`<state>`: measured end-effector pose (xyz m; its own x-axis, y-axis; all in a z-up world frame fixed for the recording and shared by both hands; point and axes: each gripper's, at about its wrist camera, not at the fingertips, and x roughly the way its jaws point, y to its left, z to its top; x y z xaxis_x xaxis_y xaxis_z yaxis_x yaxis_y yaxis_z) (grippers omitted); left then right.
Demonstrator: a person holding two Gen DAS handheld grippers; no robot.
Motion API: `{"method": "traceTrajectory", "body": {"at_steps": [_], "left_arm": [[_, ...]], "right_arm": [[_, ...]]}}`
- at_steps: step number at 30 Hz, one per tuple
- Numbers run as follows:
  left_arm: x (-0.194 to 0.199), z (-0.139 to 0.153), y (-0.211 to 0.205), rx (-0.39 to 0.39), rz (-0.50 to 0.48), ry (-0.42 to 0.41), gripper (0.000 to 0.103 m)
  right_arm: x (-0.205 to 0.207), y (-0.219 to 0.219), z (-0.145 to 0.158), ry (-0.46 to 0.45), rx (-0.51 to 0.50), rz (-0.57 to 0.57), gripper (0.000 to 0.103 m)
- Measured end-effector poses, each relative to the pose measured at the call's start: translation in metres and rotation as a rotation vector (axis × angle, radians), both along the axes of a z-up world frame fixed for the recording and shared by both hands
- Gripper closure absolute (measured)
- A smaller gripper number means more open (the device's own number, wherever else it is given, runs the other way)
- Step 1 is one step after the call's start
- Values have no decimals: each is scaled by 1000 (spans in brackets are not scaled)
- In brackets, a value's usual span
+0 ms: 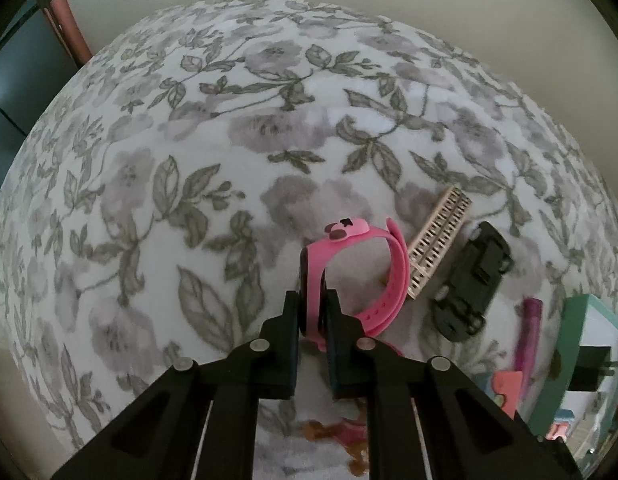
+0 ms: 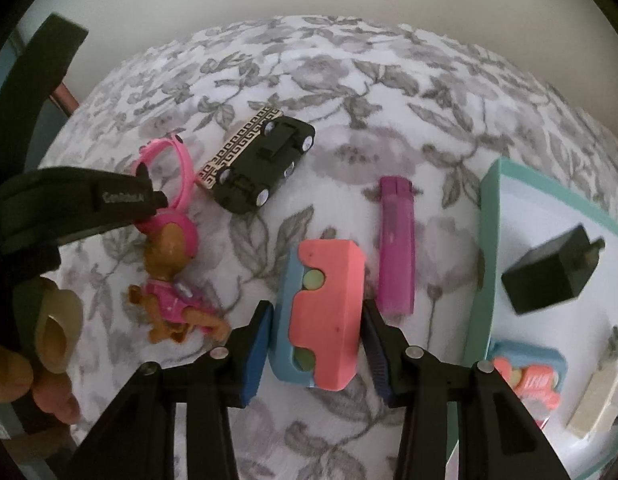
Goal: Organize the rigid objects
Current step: 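Lift the pink band and coral-and-blue case and carry them over the tray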
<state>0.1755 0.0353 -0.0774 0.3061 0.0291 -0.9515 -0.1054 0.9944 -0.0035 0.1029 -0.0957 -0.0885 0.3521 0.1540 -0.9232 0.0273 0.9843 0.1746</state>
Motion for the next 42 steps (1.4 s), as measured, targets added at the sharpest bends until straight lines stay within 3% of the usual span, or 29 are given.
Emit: {"method": "traceTrajectory", "body": {"at_steps": [9, 20, 27, 37, 42], "left_arm": [[-20, 29, -4, -7, 2, -57, 91], [-29, 102, -2, -44, -8, -244, 91], [-42, 140, -21, -96, -60, -330, 91], [-58, 151, -70, -132, -178, -347, 91], [-69, 146, -112, -125, -283, -325, 91]], "right_arm": [[-17, -17, 30, -49, 63, -38, 57], [-27, -44, 92, -172, 67, -96, 57], [-34, -73, 124, -231, 64, -155, 57], [-50, -128, 147, -271, 70, -266, 57], [-55, -157, 137, -232, 32, -312, 57]]}}
